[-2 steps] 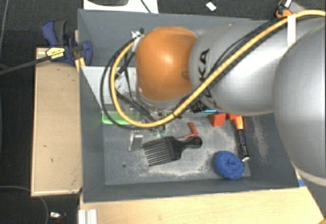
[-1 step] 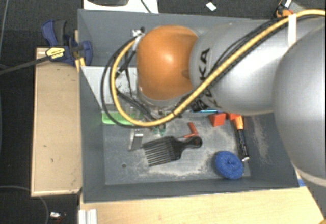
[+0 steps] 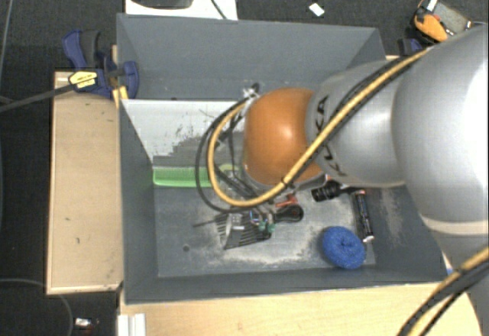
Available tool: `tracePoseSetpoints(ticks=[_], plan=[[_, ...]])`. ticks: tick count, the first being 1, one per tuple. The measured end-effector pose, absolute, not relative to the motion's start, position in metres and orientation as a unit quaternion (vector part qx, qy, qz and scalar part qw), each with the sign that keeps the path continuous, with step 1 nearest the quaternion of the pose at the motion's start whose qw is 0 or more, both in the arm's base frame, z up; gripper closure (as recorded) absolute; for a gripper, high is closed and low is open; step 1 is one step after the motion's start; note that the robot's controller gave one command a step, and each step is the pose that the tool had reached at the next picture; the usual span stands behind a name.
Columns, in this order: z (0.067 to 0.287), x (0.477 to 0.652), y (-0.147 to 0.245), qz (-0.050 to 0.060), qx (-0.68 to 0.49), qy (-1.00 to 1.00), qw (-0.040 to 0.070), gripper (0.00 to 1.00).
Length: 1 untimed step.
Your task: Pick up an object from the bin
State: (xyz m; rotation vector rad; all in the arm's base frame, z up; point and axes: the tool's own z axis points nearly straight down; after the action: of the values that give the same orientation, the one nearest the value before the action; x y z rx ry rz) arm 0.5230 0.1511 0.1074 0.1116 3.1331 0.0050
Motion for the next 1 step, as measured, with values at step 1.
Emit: tracePoseSetpoints(ticks=[1], plan=[[0.1116,0.5135,0.1190,0.003,0.019,1.000,0.005,0.00]])
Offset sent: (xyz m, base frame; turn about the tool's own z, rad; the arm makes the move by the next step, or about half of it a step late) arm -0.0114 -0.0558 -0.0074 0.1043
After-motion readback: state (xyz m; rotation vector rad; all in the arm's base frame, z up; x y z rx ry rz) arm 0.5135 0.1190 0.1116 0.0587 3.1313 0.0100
